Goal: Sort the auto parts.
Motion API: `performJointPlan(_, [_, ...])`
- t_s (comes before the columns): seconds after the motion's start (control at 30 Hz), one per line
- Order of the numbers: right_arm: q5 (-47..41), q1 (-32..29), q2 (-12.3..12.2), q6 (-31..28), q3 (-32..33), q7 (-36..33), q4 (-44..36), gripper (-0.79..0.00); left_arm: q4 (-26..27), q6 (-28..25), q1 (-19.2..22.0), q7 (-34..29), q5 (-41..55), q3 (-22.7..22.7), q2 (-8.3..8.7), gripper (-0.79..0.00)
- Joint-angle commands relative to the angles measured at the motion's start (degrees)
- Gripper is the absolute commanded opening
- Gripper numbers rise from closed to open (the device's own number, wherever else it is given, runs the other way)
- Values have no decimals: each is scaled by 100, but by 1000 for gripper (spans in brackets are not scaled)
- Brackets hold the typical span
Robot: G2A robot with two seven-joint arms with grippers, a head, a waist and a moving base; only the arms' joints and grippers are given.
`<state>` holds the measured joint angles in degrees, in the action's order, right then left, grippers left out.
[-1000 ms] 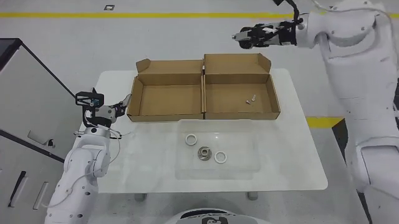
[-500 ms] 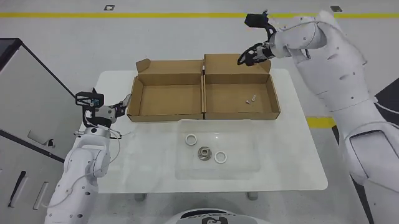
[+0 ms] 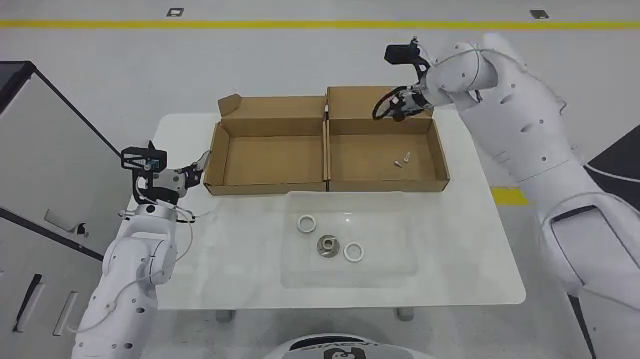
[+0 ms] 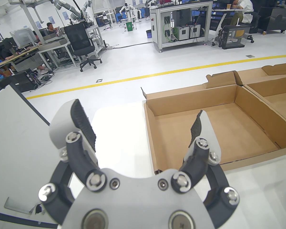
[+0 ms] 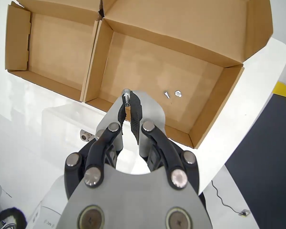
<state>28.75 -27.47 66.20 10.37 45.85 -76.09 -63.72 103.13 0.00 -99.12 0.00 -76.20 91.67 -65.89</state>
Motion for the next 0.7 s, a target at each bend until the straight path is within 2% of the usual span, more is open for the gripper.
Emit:
performJointPlan(0.0, [0, 0, 0, 0, 0, 0, 0, -785, 0, 0, 0, 0, 0, 0, 0, 0])
performJointPlan(0.17, [316, -94, 30, 183, -171, 164, 21, -785, 0, 0, 0, 0, 0, 0, 0, 0])
performJointPlan(0.27, [376, 11, 168, 307, -436, 223, 341, -785, 0, 0, 0, 0, 0, 0, 0, 0])
performJointPlan(0.67, [177, 523, 1093, 526, -1486, 710, 2557, -785, 0, 0, 0, 0, 0, 0, 0, 0])
